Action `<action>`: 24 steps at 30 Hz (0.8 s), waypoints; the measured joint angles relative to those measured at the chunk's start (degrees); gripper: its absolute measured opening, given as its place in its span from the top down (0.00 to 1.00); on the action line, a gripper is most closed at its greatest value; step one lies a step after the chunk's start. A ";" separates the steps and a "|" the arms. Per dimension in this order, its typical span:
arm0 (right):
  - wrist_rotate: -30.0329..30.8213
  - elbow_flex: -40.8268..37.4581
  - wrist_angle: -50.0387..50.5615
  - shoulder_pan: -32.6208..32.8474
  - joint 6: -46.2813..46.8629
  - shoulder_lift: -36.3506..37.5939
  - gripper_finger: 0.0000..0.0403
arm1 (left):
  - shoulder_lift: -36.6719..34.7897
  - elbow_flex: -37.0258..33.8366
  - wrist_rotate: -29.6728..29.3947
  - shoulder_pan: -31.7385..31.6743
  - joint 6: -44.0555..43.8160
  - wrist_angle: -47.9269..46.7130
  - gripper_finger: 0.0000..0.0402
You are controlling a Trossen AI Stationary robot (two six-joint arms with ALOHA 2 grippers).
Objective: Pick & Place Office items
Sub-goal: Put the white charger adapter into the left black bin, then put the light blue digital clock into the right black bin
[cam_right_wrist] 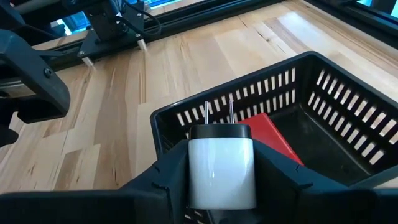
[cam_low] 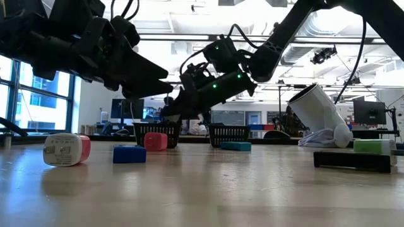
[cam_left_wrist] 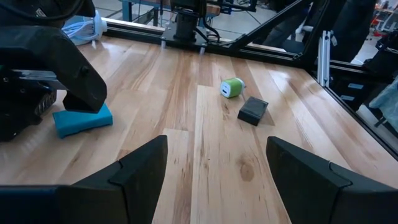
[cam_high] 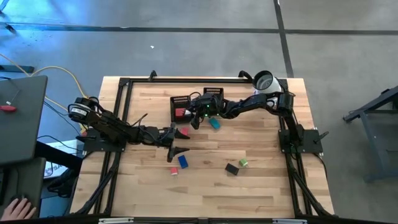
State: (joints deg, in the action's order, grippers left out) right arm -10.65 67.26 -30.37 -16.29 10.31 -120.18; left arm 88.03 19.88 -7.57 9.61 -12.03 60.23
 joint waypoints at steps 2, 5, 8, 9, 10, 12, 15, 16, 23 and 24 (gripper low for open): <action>-0.13 0.00 -0.22 0.02 0.00 0.00 0.62 | 0.00 0.00 0.00 0.00 0.00 0.00 0.34; 0.17 0.00 -0.33 0.01 0.51 0.00 0.55 | 0.00 0.00 0.00 0.00 0.00 -0.02 0.34; 0.22 0.00 -0.31 -0.24 0.65 0.00 0.46 | 0.00 0.00 0.02 0.00 0.00 -0.02 0.34; 0.37 0.00 -0.31 -0.26 0.90 0.00 0.43 | 0.00 0.00 0.00 0.00 0.00 -0.04 0.34; 0.90 0.00 -0.31 -0.26 1.35 0.00 0.40 | 0.00 0.00 0.02 0.00 0.00 -0.04 0.34; 1.96 0.00 -0.31 -0.26 1.66 0.00 0.36 | 0.00 0.00 0.01 0.00 0.00 -0.08 0.34; 2.05 0.00 -0.31 -0.26 1.54 0.00 0.32 | 0.00 0.00 0.02 0.00 0.00 -0.23 0.34; 2.25 0.00 -0.28 -0.26 1.48 0.00 0.32 | 0.00 0.00 0.02 0.00 0.00 -0.23 0.34; 2.90 0.02 2.07 -0.22 -0.09 0.26 0.33 | 0.00 -0.02 0.02 0.00 -0.47 -2.30 0.34; 3.01 0.02 3.09 -0.22 -0.85 0.61 0.33 | 0.00 -0.02 0.02 0.00 -0.72 -2.67 0.34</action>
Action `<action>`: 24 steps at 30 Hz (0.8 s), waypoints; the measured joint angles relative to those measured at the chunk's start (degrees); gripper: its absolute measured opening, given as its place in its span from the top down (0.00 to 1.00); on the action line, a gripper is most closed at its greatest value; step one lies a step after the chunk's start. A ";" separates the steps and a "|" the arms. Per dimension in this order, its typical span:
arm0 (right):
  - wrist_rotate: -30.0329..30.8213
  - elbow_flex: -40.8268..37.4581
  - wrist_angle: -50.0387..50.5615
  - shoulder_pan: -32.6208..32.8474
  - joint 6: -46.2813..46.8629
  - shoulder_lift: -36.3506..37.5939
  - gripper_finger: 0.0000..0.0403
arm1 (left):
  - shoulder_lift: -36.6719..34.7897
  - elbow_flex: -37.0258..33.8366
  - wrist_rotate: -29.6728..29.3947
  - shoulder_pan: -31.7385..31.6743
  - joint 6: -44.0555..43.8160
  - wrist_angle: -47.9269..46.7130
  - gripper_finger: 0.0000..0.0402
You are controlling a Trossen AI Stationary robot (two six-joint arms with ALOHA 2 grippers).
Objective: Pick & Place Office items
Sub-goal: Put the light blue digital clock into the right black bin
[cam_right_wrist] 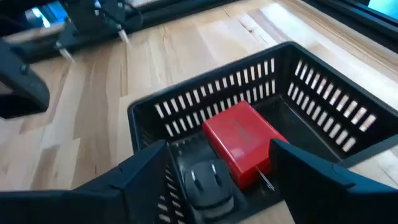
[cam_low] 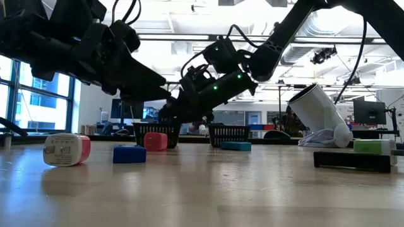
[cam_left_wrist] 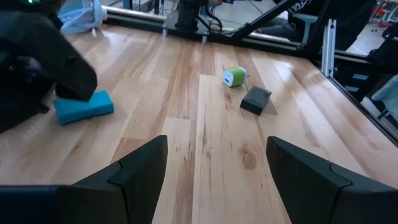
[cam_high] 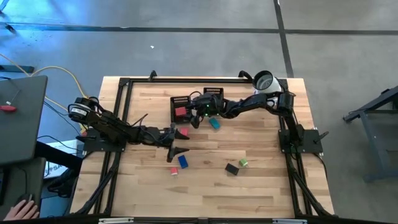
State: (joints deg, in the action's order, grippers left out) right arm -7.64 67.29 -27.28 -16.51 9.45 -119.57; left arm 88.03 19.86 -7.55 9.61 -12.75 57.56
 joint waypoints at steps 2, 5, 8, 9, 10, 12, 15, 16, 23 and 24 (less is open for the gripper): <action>0.18 0.00 1.63 0.00 -1.53 1.08 0.34 | 0.00 0.00 0.00 0.00 -0.04 -0.30 0.34; 0.31 0.00 4.54 0.00 -3.47 3.69 0.35 | 0.00 0.00 -0.01 0.00 -0.05 -0.32 0.34; 1.55 -0.03 9.33 0.00 -4.90 7.20 0.36 | 0.00 0.00 -0.24 0.00 -0.07 -0.41 0.34; 2.24 -0.04 10.95 0.20 -5.38 8.32 0.36 | 0.00 0.00 -0.28 0.00 -0.09 -0.77 0.34; 2.87 0.05 12.47 0.48 -6.05 9.32 0.36 | 0.00 0.00 -0.44 -0.15 -0.11 -1.35 0.34; 3.26 0.02 18.36 0.80 -6.60 11.85 0.36 | 0.00 0.00 -1.13 -0.22 -0.17 -2.72 0.34; 3.28 0.04 23.98 2.27 -6.73 13.25 0.36 | 0.00 0.00 -2.21 -0.61 -0.59 -4.81 0.34; 3.25 0.00 26.84 2.74 -6.75 13.87 0.36 | 0.00 0.00 -2.25 -0.72 -0.66 -5.02 0.34; 11.10 -0.10 38.36 6.83 -8.28 15.65 0.36 | 0.00 0.00 -2.25 -0.92 -0.82 -4.85 0.34; 12.39 -0.04 38.89 7.26 -8.28 15.78 0.36 | 0.00 0.00 -2.27 -0.92 -0.83 -4.89 0.34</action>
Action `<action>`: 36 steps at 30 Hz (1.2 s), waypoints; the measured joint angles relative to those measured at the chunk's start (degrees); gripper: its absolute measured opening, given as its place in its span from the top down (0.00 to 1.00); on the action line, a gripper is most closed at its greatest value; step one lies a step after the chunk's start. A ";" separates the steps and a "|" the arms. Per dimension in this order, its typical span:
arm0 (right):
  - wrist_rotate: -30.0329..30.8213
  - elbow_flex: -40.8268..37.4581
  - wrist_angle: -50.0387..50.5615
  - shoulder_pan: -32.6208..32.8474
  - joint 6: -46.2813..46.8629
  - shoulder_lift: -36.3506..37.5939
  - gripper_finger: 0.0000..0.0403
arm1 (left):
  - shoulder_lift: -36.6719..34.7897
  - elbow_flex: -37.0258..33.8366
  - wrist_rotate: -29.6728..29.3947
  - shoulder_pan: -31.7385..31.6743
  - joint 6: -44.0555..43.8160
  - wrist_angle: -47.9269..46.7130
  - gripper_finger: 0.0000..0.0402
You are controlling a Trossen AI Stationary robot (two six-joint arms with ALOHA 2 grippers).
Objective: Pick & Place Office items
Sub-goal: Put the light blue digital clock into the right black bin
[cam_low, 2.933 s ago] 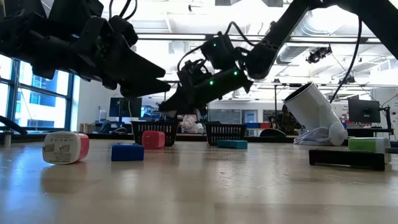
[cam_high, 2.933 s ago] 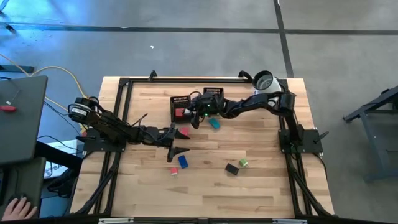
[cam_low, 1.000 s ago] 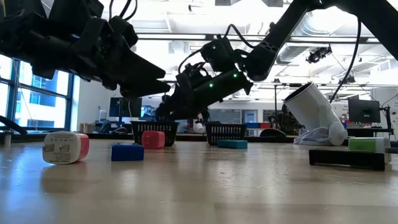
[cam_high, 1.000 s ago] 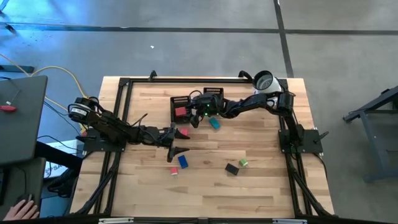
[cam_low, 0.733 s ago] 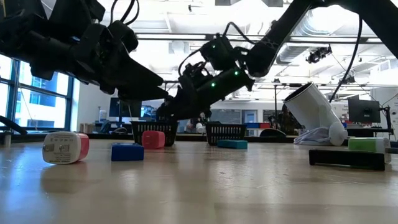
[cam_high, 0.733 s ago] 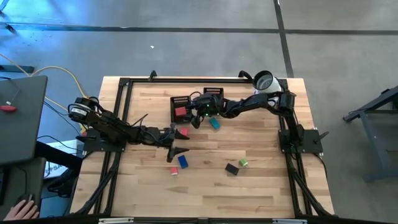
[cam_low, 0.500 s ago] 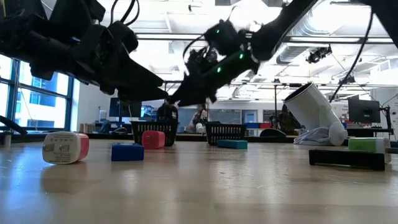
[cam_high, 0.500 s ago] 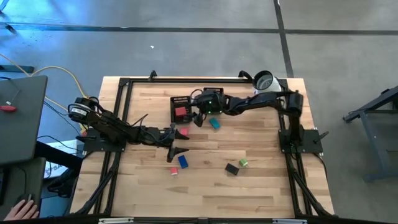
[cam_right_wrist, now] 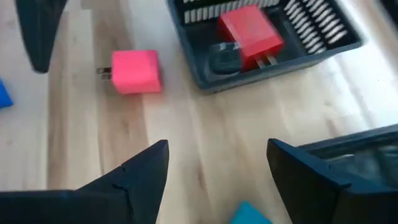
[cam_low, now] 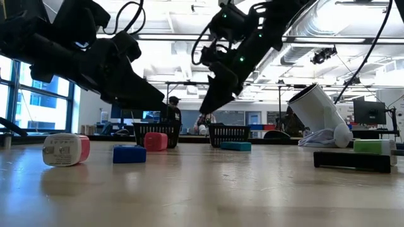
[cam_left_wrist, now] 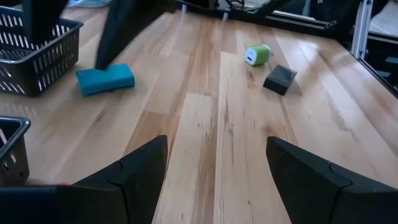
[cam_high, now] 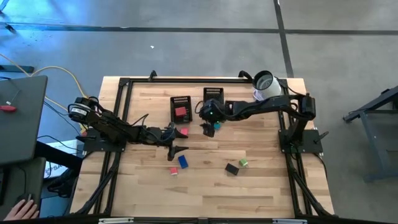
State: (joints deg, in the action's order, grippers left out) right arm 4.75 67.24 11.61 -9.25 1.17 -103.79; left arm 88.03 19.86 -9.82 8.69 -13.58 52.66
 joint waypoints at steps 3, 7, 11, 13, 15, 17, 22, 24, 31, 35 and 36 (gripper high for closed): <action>1.24 -0.02 3.89 0.77 0.69 0.45 0.36 | -0.01 0.00 -0.01 0.00 0.00 0.07 0.34; 1.17 0.00 6.74 1.64 3.22 0.63 0.36 | 0.00 0.00 -0.02 0.00 -0.26 0.06 0.34; 2.68 0.00 9.16 1.83 5.64 0.63 0.36 | -0.01 0.00 -0.03 0.00 -0.29 0.06 0.34; 3.28 0.00 10.13 1.64 6.29 0.63 0.36 | 0.00 0.00 -0.04 0.00 -0.33 0.07 0.34; 4.04 0.00 10.99 1.32 6.54 0.63 0.36 | 0.00 0.00 -0.04 0.00 -0.37 0.07 0.34; 5.72 0.00 11.41 1.22 7.22 0.63 0.36 | -0.01 0.00 -0.04 0.00 -0.41 0.07 0.34; 6.98 0.00 13.70 0.49 9.37 0.63 0.36 | -0.01 0.00 -0.07 0.00 -0.42 0.07 0.34; 6.29 0.00 14.55 0.18 10.58 0.63 0.36 | 0.00 0.00 -0.09 0.00 -0.42 0.04 0.34; 2.07 -0.14 16.12 -0.70 13.92 0.61 0.36 | 0.00 0.00 -0.09 0.00 -0.39 0.06 0.34; -0.76 -1.78 15.40 -1.43 14.82 0.57 0.36 | -0.02 0.00 -0.09 0.00 -0.39 0.06 0.34; -0.76 -2.22 15.14 -1.51 15.37 0.56 0.36 | 0.00 0.00 -0.09 0.00 -0.39 0.06 0.34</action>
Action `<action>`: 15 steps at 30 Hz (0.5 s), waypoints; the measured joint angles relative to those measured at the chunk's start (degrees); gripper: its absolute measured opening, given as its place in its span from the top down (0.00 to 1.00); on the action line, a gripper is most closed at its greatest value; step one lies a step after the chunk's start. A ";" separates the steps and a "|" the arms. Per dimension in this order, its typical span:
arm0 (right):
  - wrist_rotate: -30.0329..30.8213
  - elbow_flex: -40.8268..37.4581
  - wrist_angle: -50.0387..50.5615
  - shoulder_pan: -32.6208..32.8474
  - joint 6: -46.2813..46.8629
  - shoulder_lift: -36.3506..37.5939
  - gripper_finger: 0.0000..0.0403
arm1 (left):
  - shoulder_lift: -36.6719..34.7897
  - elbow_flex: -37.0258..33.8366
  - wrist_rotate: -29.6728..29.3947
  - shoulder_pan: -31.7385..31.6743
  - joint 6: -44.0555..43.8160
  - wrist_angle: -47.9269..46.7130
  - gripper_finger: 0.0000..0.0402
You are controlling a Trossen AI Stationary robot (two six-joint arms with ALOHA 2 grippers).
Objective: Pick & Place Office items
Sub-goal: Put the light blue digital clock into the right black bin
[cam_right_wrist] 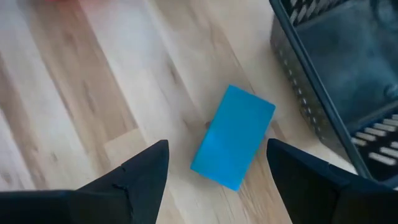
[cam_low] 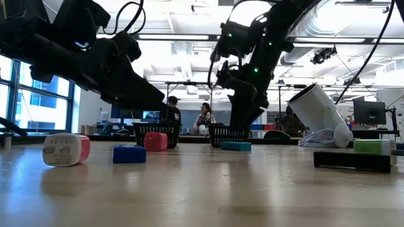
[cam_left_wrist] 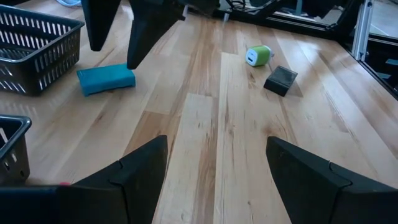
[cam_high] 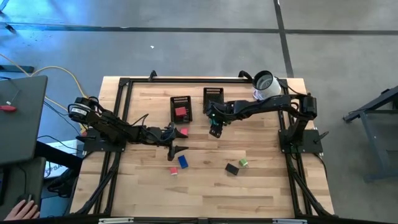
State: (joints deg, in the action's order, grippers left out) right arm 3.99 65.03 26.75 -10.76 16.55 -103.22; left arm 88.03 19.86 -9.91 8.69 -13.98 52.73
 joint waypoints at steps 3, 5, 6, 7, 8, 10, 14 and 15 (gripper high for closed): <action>0.02 -0.79 -0.39 -0.20 0.20 -0.02 0.36 | -0.01 0.00 0.00 0.00 -0.01 0.00 0.34; 0.04 -1.08 -0.99 -0.28 0.21 -0.02 0.36 | -0.01 0.00 0.00 0.00 -0.01 -0.01 0.34; -0.07 -1.18 -1.41 -0.32 0.21 -0.02 0.36 | -0.01 0.00 0.00 0.00 -0.02 0.00 0.34; -0.39 -1.26 -2.07 -0.45 0.21 -0.03 0.36 | -0.01 0.00 0.00 0.00 -0.01 0.00 0.34; -1.30 -1.26 -2.82 -0.55 0.22 -0.04 0.36 | -0.02 0.00 0.00 0.00 0.00 0.00 0.34; -2.84 -1.26 -4.14 -0.84 0.36 -0.04 0.36 | 0.00 0.00 0.00 0.00 -0.17 0.00 0.34; -3.02 -1.26 -4.45 -1.43 0.43 -0.35 0.36 | -0.01 0.00 0.00 0.00 -0.54 0.00 0.34; -3.47 -1.26 -4.23 -1.65 0.76 -0.38 0.36 | 0.00 0.00 0.00 0.00 -0.55 -0.01 0.34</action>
State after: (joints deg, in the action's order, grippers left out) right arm 0.52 63.77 22.52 -12.40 17.30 -103.60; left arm 88.03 19.86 -9.91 8.69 -14.52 52.71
